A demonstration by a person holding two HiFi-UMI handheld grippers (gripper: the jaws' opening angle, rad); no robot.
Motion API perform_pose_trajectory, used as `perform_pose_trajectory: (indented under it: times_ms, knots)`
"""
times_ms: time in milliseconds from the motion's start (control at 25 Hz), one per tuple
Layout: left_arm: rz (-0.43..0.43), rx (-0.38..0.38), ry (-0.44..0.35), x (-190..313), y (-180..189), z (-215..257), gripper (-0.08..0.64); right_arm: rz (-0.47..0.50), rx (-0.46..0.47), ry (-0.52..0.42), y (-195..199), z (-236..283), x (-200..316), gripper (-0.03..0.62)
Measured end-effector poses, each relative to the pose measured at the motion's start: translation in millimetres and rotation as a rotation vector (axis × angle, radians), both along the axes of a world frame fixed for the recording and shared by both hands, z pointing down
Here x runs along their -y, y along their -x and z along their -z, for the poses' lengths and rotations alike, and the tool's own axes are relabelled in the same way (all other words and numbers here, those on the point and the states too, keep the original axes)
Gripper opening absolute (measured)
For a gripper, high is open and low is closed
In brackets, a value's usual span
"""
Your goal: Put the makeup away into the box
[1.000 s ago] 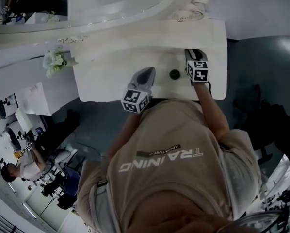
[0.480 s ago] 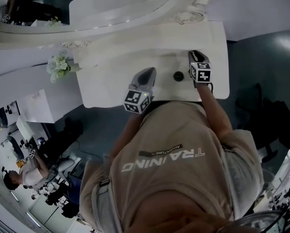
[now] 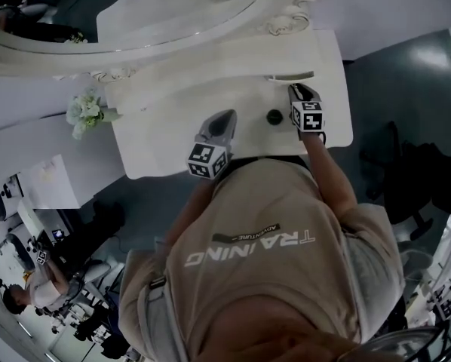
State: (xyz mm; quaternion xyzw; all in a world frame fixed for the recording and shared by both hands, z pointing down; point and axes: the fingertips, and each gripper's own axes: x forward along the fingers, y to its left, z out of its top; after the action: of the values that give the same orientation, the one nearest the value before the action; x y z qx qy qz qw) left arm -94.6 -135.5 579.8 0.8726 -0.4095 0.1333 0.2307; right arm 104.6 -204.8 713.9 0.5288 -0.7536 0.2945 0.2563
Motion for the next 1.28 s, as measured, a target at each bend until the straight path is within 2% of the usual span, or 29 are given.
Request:
perform_pose_trajectory:
  times_ms: [320, 1000, 1280]
  knots:
    - [-0.029, -0.005, -0.025, -9, 9, 11, 0.006, 0.009, -0.021, 0.01, 0, 0, -13, 0.101]
    - [0.056, -0.027, -0.049, -4, 34, 22, 0.006, 0.04, -0.05, 0.029, 0, 0, -25, 0.101]
    - [0.054, -0.035, -0.037, -9, 32, 21, 0.006, 0.054, -0.065, 0.017, 1, 0, -28, 0.102]
